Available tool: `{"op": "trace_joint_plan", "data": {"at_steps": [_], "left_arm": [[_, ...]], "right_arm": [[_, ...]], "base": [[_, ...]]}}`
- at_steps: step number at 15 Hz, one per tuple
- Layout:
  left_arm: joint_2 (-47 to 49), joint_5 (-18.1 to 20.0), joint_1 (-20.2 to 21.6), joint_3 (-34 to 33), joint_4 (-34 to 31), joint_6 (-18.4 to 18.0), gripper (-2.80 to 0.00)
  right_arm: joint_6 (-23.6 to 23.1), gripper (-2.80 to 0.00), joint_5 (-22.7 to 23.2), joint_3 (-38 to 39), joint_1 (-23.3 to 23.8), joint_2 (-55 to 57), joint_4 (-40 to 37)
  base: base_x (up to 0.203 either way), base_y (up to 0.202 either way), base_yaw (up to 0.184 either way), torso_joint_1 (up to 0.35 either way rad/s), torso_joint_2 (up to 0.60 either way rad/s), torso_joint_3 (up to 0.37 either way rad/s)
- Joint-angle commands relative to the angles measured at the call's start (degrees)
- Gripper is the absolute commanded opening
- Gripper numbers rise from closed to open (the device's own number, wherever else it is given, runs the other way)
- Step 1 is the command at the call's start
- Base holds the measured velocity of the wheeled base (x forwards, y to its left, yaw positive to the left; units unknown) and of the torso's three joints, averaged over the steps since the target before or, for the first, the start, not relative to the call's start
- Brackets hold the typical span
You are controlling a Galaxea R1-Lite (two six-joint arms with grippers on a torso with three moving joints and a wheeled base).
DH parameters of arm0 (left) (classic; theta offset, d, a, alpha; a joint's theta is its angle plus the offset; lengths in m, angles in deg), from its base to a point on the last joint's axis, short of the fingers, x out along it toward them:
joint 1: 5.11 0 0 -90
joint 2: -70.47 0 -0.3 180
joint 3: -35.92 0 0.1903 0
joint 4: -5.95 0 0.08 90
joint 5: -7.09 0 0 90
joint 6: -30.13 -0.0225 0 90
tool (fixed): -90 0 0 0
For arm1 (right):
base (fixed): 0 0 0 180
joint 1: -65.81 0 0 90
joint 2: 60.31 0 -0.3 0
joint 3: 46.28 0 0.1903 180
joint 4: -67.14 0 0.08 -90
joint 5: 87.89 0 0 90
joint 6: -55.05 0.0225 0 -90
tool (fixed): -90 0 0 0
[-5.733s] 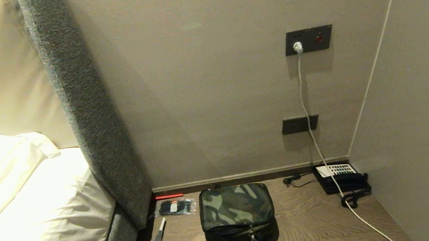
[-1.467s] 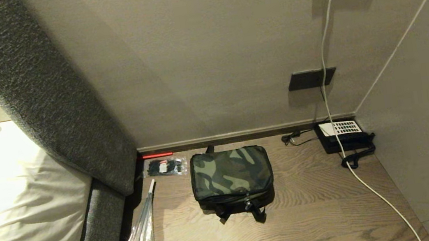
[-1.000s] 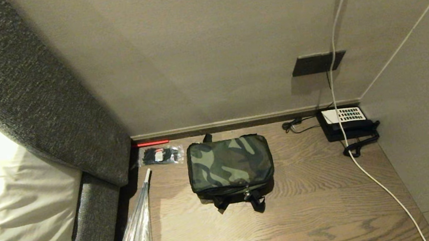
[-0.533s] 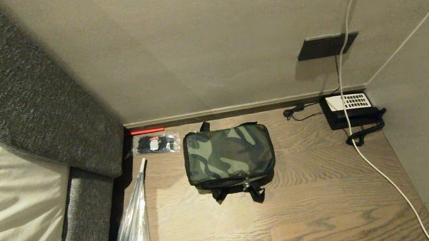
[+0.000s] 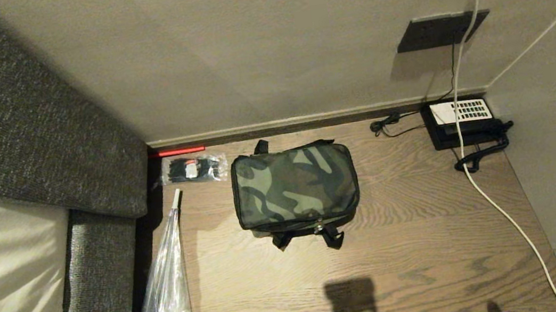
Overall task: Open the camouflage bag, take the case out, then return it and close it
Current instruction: Open the top of the storage box
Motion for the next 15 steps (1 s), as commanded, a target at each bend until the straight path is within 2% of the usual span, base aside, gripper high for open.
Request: {"op": "trace_joint_plan", "data": {"at_steps": [1,15], "left_arm": [[-0.11,-0.02,0.02,-0.18,0.02,0.03,-2.8],[-0.11,-0.02,0.02,-0.18,-0.04,0.03,-2.8]], "right_arm": [[-0.04,-2.8,0.01,0.01,0.01,-0.04,0.04],[-0.04,-2.8,0.01,0.01,0.01,-0.04,0.04]], "base": [[0.0,0.0,0.0,0.009,0.0,-0.203],[0.0,0.0,0.0,0.002,0.0,-0.197]]}}
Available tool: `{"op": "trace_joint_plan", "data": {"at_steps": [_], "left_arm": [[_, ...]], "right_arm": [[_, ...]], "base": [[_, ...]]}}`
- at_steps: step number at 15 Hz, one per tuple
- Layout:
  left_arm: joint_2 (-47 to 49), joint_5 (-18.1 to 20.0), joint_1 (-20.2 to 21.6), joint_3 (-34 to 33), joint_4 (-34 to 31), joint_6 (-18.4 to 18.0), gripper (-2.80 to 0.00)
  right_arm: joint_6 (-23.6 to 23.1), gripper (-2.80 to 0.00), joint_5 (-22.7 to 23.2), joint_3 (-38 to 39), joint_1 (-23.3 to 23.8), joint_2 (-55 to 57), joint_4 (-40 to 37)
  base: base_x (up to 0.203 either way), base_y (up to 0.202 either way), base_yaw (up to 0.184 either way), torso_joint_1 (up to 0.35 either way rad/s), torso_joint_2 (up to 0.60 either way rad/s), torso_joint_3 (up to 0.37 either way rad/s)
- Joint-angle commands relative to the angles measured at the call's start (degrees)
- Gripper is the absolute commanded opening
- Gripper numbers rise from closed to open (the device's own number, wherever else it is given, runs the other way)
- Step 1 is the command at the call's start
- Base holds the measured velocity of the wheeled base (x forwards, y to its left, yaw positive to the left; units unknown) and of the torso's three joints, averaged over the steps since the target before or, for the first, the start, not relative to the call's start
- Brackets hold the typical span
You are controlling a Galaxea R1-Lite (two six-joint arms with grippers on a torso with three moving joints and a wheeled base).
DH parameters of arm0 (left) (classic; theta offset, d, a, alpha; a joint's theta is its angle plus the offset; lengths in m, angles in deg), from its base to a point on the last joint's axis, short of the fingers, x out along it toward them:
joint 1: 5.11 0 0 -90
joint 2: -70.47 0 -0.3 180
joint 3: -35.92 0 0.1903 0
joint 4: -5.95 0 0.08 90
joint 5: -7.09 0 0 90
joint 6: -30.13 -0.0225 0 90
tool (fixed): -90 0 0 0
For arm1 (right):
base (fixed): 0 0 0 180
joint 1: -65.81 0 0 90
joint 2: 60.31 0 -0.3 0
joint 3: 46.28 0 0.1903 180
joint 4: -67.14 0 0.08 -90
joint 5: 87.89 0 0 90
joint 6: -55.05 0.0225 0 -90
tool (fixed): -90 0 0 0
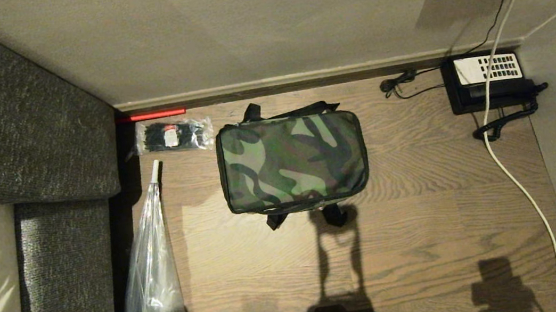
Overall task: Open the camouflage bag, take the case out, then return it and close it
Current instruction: Open the top of the storage box
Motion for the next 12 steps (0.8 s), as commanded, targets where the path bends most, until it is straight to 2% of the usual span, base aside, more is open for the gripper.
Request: {"op": "trace_joint_plan", "data": {"at_steps": [1,5,8,10,11,12], "left_arm": [[-0.02,-0.01,0.02,-0.18,-0.01,0.05,-2.8],[-0.11,0.07,0.02,-0.18,0.07,-0.22,-2.8],[-0.11,0.07,0.02,-0.18,0.07,-0.22,-2.8],[-0.11,0.07,0.02,-0.18,0.07,-0.22,-2.8],[-0.11,0.07,0.02,-0.18,0.07,-0.3,-2.8],[-0.11,0.07,0.02,-0.18,0.07,-0.22,-2.8]], "right_arm": [[-0.04,-2.8,0.01,0.01,-0.08,-0.07,0.01],[-3.18,-2.8,0.37,0.01,-0.04,-0.07,-0.25],[-2.25,-2.8,-0.32,-1.89,0.01,-0.1,0.96],[0.86,-2.8,-1.75,-11.46,-0.01,-0.08,-1.24],[2.15,-2.8,-2.09,-16.46,-0.01,-0.09,-5.28],[3.5,-2.8,-1.89,-23.77,-0.01,-0.09,-13.89]], "base": [[0.0,0.0,0.0,-0.005,0.0,-0.197],[0.0,0.0,0.0,0.001,0.0,-0.058],[0.0,0.0,0.0,0.0,0.0,0.0],[0.0,0.0,0.0,0.0,0.0,0.0],[0.0,0.0,0.0,0.0,0.0,0.0],[0.0,0.0,0.0,0.0,0.0,0.0]]}}
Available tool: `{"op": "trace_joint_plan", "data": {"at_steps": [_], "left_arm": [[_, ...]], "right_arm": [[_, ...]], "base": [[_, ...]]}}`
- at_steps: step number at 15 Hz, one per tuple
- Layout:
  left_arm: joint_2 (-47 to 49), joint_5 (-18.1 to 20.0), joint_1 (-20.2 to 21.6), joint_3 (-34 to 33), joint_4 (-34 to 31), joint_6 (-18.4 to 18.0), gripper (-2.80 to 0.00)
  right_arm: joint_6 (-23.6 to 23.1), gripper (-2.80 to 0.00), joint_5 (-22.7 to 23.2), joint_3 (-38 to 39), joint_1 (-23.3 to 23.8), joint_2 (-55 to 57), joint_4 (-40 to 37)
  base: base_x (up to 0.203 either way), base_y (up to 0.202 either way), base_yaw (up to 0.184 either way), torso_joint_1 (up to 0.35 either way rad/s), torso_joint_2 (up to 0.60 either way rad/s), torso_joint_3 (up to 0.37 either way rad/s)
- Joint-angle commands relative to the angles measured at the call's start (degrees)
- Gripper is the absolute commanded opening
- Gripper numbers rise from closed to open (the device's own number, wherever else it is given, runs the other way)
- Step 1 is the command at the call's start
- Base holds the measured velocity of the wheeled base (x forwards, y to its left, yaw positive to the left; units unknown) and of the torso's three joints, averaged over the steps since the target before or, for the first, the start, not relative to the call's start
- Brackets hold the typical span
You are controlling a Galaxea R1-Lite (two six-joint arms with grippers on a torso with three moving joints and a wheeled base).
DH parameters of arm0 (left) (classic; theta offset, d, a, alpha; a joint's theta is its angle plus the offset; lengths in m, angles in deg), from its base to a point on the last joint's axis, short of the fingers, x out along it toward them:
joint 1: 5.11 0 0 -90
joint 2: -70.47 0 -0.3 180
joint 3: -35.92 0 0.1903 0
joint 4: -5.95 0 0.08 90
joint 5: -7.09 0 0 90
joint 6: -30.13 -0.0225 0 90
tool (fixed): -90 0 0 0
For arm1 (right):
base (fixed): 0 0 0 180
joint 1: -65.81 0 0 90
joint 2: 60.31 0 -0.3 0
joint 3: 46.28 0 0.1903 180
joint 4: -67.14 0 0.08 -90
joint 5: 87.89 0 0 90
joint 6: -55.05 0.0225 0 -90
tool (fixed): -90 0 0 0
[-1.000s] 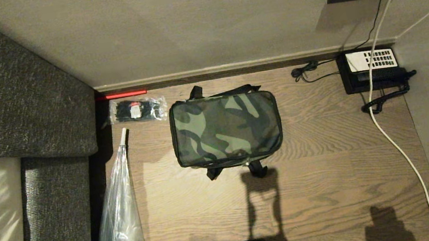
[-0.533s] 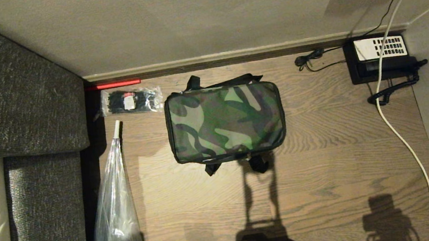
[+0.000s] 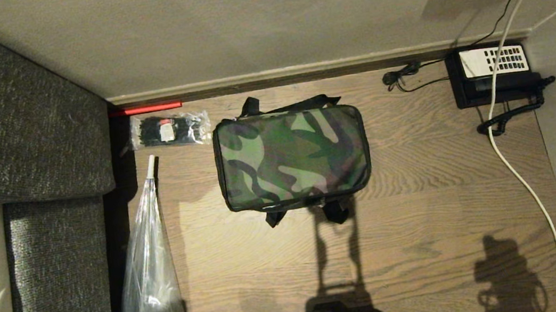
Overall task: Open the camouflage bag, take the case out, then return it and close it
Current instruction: Open the top of the storage box
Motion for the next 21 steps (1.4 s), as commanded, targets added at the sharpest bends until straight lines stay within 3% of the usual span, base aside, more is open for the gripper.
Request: {"op": "trace_joint_plan", "data": {"at_steps": [1,3,5,7,9,11,13,18,21], "left_arm": [[-0.11,-0.03,0.05,-0.18,0.0,0.08,-2.8],[-0.11,-0.03,0.04,-0.18,0.0,0.08,-2.8],[-0.11,-0.03,0.04,-0.18,0.0,0.08,-2.8],[-0.11,-0.03,0.04,-0.18,0.0,0.08,-2.8],[-0.11,-0.03,0.04,-0.18,0.0,0.06,-2.8],[-0.11,-0.03,0.04,-0.18,0.0,0.0,-2.8],[-0.11,-0.03,0.04,-0.18,0.0,0.0,-2.8],[-0.11,-0.03,0.04,-0.18,0.0,0.0,-2.8],[-0.11,-0.03,0.04,-0.18,0.0,0.0,-2.8]], "right_arm": [[2.3,-2.8,1.25,-16.67,-0.05,-0.09,-19.62],[4.48,-2.8,4.57,-26.99,-0.05,-0.02,-37.19],[5.72,-2.8,9.3,-29.04,-0.04,0.09,-46.52],[6.02,-2.8,14.65,-26.46,-0.02,0.25,-48.35],[8.39,-2.8,16.32,-23.73,-0.01,0.37,-49.33],[10.07,-2.8,17.91,-23.2,-0.01,3.88,-48.42],[12.44,-2.8,17.5,-23.94,-0.41,15.28,-45.91],[12.84,-2.8,16.48,-19.3,-3.2,48.44,-22.1],[11.39,-2.8,16.32,-20.79,-4.96,69.57,-10.87]], "base": [[0.0,0.0,0.0,0.0,0.0,0.0],[0.0,0.0,0.0,0.0,0.0,0.0],[0.0,0.0,0.0,0.0,0.0,0.0],[0.0,0.0,0.0,0.0,0.0,0.0],[0.0,0.0,0.0,0.0,0.0,0.0],[0.0,0.0,0.0,0.0,0.0,0.0],[0.0,0.0,0.0,0.0,0.0,0.0],[0.0,0.0,0.0,0.0,0.0,0.0],[0.0,0.0,0.0,0.0,0.0,0.0]]}}
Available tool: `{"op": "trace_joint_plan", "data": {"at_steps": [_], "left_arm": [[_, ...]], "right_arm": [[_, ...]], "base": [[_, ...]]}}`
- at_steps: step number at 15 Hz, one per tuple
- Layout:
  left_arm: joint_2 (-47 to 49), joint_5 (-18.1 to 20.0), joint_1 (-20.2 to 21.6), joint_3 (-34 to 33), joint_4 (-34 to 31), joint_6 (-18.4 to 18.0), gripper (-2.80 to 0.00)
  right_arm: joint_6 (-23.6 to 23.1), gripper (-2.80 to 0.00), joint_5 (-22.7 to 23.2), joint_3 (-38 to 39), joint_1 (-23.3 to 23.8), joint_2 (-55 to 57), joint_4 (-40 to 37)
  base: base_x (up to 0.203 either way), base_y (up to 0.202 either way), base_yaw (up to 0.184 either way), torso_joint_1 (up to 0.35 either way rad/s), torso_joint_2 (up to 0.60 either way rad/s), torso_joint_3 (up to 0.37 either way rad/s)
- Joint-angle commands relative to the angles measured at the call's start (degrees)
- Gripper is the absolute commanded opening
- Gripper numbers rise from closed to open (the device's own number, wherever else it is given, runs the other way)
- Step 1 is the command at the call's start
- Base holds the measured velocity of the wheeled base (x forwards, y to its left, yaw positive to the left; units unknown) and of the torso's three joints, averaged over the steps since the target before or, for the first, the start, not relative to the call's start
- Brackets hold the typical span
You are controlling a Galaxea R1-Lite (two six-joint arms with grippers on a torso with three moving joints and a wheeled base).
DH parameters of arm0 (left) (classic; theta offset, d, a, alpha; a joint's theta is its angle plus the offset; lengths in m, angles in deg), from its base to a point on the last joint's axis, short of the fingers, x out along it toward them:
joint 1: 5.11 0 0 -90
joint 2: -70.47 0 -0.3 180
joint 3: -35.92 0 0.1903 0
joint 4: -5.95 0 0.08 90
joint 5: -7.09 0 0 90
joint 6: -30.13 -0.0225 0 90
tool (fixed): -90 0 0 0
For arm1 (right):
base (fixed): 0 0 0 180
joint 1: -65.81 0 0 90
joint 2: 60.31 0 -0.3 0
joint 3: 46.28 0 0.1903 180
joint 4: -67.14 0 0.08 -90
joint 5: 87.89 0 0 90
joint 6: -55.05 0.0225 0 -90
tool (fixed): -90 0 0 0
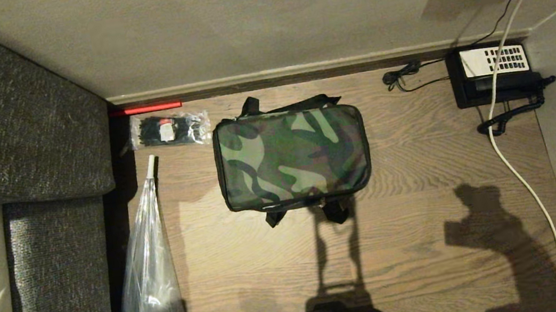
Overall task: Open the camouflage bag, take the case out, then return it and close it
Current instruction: Open the top of the storage box
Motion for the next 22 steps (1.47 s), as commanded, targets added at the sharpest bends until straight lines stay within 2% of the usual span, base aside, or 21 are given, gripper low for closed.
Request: {"op": "trace_joint_plan", "data": {"at_steps": [1,4,6,8,12,15,17,19,21,22], "left_arm": [[-0.11,-0.02,0.02,-0.18,0.0,0.0,-2.8],[-0.11,-0.02,0.02,-0.18,0.0,0.0,-2.8],[-0.11,-0.02,0.02,-0.18,0.0,0.0,-2.8],[-0.11,-0.02,0.02,-0.18,0.0,0.0,-2.8],[-0.11,-0.02,0.02,-0.18,0.0,0.0,-2.8],[-0.11,-0.02,0.02,-0.18,0.0,0.0,-2.8],[-0.11,-0.02,0.02,-0.18,0.0,0.0,-2.8],[-0.11,-0.02,0.02,-0.18,0.0,0.0,-2.8],[-0.11,-0.02,0.02,-0.18,0.0,0.0,-2.8],[-0.11,-0.02,0.02,-0.18,0.0,0.0,-2.8]], "right_arm": [[-0.12,-2.8,0.05,-1.66,-1.94,23.32,11.14],[1.21,-2.8,-0.43,-3.6,-9.56,37.63,43.26],[1.55,-2.8,-2.57,-1.86,-16.17,44.29,59.58],[1.91,-2.8,-4.89,-0.18,-19.56,48.53,65.81],[4.56,-2.8,-6.78,0.2,-23.84,52.02,68.81],[4.07,-2.8,-15.3,0.19,-29.06,57.34,71.79],[3.27,-2.8,-18.09,-0.43,-30.72,61.4,77.02],[2.94,0.0,-20.02,-0.47,-32.52,65.01,82.58],[2.04,0.0,-22.12,-1.27,-33.67,68.52,87.57],[-0.39,0.0,-22.79,-1.82,-33.97,69.67,89.3]], "base": [[0.0,0.0,0.0,0.0,0.0,0.0],[0.0,0.0,0.0,0.0,0.0,0.0],[0.0,0.0,0.0,0.0,0.0,0.0],[0.0,0.0,0.0,0.0,0.0,0.0],[0.0,0.0,0.0,0.0,0.0,0.0],[0.0,0.0,0.0,0.0,0.0,0.0],[0.0,0.0,0.0,0.0,0.0,0.0],[0.0,0.0,0.0,0.0,0.0,0.0],[0.0,0.0,0.0,0.0,0.0,0.0],[0.0,0.0,0.0,0.0,0.0,0.0]]}}
